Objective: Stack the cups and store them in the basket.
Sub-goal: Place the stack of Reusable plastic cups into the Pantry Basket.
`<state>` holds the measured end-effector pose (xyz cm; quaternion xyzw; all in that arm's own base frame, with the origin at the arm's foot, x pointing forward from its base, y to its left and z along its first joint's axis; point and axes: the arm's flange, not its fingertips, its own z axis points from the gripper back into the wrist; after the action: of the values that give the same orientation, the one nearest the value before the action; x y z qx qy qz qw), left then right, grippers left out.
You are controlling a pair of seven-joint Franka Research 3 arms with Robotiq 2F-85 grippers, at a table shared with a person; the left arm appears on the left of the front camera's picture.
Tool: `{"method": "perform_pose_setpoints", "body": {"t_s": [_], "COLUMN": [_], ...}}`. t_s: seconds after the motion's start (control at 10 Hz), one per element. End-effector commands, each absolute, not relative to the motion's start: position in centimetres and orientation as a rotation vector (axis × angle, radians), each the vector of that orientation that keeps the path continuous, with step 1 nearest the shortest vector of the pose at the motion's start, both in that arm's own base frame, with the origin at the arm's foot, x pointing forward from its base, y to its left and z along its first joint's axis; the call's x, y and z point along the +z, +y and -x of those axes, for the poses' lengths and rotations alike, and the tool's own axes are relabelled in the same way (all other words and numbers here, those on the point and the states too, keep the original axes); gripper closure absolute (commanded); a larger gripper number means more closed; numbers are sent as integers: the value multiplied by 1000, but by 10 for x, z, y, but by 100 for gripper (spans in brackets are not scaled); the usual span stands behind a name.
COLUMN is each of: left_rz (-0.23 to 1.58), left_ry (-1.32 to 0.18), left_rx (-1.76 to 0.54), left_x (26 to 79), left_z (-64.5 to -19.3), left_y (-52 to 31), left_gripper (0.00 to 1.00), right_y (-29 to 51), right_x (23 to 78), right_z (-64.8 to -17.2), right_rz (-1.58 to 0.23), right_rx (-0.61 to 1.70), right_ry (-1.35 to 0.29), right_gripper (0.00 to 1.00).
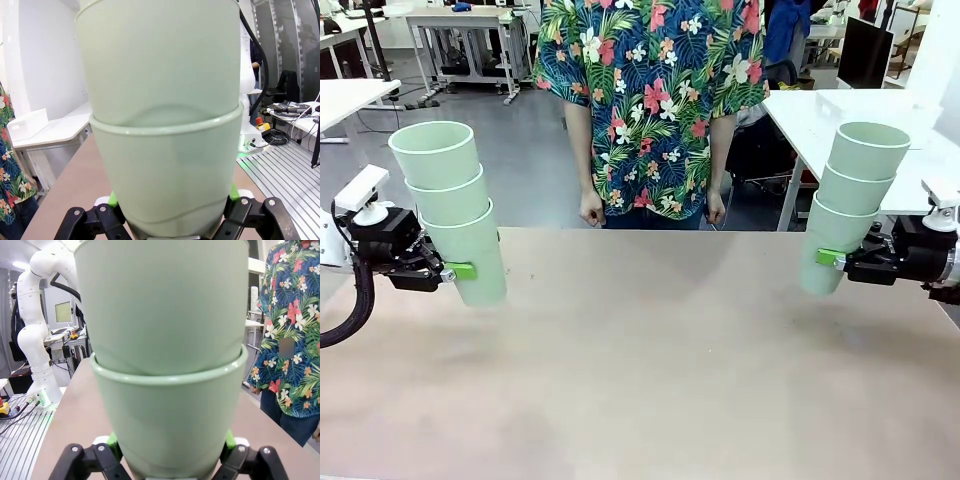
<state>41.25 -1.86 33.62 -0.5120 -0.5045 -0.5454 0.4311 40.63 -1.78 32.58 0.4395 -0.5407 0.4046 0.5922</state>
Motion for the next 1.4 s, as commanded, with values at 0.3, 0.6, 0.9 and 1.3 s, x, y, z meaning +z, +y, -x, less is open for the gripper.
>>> {"method": "perform_pose_setpoints", "body": {"t_s": [0.3, 0.6, 0.9, 1.3], "left_rz": [1279, 1279, 1279, 1279], "left_ry": [-1267, -1267, -1267, -1267], "left_rx": [-1366, -1366, -1366, -1366], "left_x": [340, 340, 340, 340], "left_z": [-411, -411, -411, -411], "left_y": [-18, -18, -18, -18], "left_gripper": [15, 15, 15, 15], "right_y": [-17, -17, -17, -17], "right_x": [329, 329, 329, 329], "right_z": [-406, -406, -406, -406], "right_rz": [-1019, -1019, -1019, -1019], "right_rx": [947, 947, 947, 947], "right_ry": [-1262, -1262, -1262, -1262], "right_gripper": [15, 15, 15, 15]}}
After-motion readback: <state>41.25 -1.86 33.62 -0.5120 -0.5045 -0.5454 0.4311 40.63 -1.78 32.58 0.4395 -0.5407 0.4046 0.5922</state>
